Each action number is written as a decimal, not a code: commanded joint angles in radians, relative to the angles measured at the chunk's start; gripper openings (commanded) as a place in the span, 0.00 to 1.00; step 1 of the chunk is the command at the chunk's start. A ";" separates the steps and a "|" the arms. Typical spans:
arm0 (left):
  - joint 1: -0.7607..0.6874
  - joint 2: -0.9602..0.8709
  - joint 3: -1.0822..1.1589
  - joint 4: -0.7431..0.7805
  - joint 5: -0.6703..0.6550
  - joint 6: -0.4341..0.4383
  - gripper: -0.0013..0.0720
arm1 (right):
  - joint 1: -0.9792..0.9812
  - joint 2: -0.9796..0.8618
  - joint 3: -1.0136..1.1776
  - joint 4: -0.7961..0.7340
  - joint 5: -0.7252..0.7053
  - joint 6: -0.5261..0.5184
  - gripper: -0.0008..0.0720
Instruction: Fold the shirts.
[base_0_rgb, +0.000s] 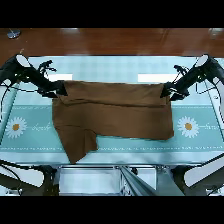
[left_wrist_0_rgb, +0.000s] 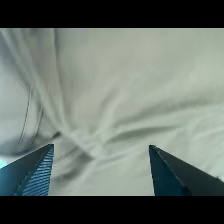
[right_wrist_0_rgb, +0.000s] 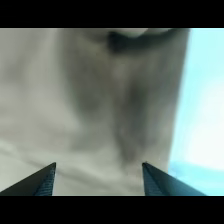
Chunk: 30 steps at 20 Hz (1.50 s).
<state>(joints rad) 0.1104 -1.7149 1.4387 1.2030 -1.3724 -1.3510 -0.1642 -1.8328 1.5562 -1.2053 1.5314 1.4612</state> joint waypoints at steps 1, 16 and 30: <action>0.027 0.031 -0.003 -0.006 -0.066 -0.013 0.98 | -0.021 0.067 0.000 -0.010 0.030 -0.027 0.86; 0.500 0.633 -0.986 -0.343 0.192 0.106 0.98 | -0.287 0.726 -0.998 0.462 -0.388 -0.335 0.86; 0.318 0.634 -1.144 -0.485 0.203 0.270 0.05 | -0.507 0.726 -0.958 0.158 -0.279 -0.157 0.86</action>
<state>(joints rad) 0.4492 -1.0828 0.3000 0.7666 -1.1492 -1.1164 -0.6075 -1.1072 0.5964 -0.8356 1.1820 1.2251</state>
